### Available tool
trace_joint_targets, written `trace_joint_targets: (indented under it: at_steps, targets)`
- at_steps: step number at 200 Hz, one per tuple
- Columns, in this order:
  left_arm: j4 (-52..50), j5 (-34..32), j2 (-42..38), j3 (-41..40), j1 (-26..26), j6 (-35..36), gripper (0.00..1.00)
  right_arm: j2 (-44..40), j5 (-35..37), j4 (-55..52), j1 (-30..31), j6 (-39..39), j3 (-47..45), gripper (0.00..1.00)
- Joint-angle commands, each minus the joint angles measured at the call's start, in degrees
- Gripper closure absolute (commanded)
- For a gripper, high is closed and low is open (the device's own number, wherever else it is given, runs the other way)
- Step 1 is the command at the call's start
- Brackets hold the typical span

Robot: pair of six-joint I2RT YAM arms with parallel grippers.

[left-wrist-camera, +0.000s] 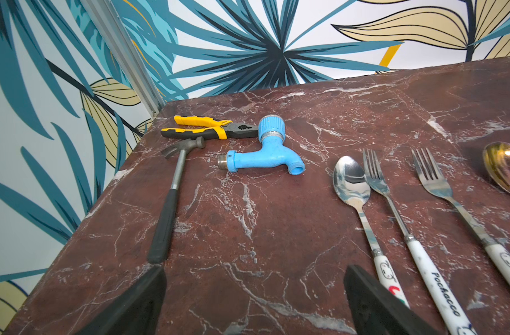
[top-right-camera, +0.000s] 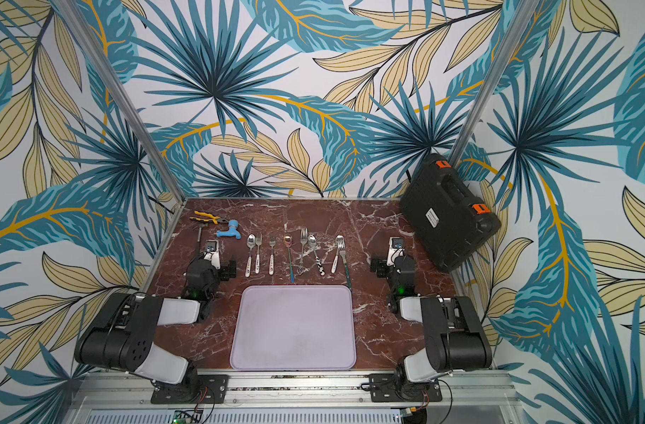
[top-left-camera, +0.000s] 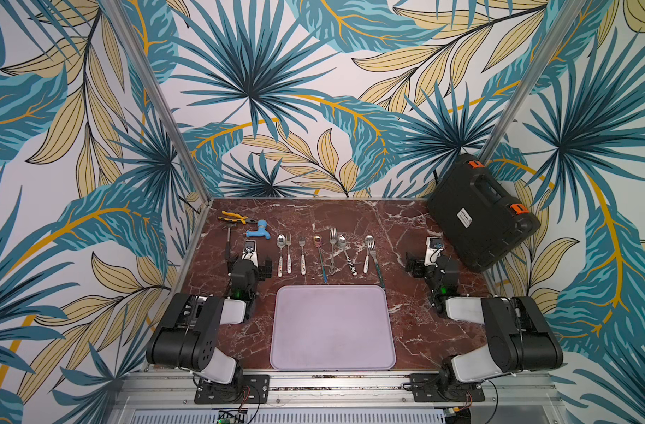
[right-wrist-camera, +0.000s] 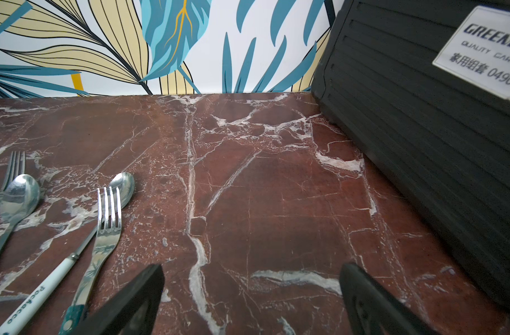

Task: Set the spoon and fork side by side
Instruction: Pick up the fork at the center of the board.

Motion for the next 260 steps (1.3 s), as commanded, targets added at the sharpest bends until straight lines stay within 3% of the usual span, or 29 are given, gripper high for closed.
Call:
trace_joint_targets:
  at_steps: [1, 22, 47, 71, 83, 104, 138, 176, 260]
  targets:
    - [-7.9, -2.1, -5.0, 4.8, -0.1, -0.8, 0.00, -6.1, 3.1, -12.4, 0.4, 0.9, 5.5, 0.00]
    - [-23.0, -6.1, -10.6, 10.6, -0.7, -4.0, 0.00, -11.2, 4.5, -23.0, 0.4, 5.5, 10.0, 0.01]
    - [-36.9, -10.1, -16.9, 15.8, -0.5, -18.2, 0.00, -13.4, 0.5, -37.7, 0.5, 14.3, 19.6, 0.01]
    - [-52.0, -6.3, -19.3, 23.1, 1.9, -31.9, 0.00, -11.6, -2.2, -56.6, 0.3, 28.9, 31.5, 0.00]
    - [-57.4, -1.0, -19.1, 26.2, 3.4, -35.5, 0.00, -9.0, -7.3, -65.7, 0.2, 28.5, 38.1, 0.00]
    - [-61.4, 8.4, -16.6, 30.4, 3.8, -36.6, 0.00, -7.0, -16.1, -68.1, 1.2, 28.1, 41.7, 0.01]
    - [-72.7, 20.2, -5.6, 40.9, 1.8, -37.6, 0.02, -6.4, -11.0, -72.1, 6.5, 25.5, 44.3, 0.00]
    - [-78.4, 18.8, 4.6, 48.5, -5.5, -36.0, 0.08, -7.6, -5.9, -73.5, 8.3, 25.4, 42.8, 0.01]
    - [-85.0, 14.4, 20.8, 58.8, -10.8, -33.7, 0.36, -14.0, -1.5, -74.3, 8.3, 23.9, 34.4, 0.01]
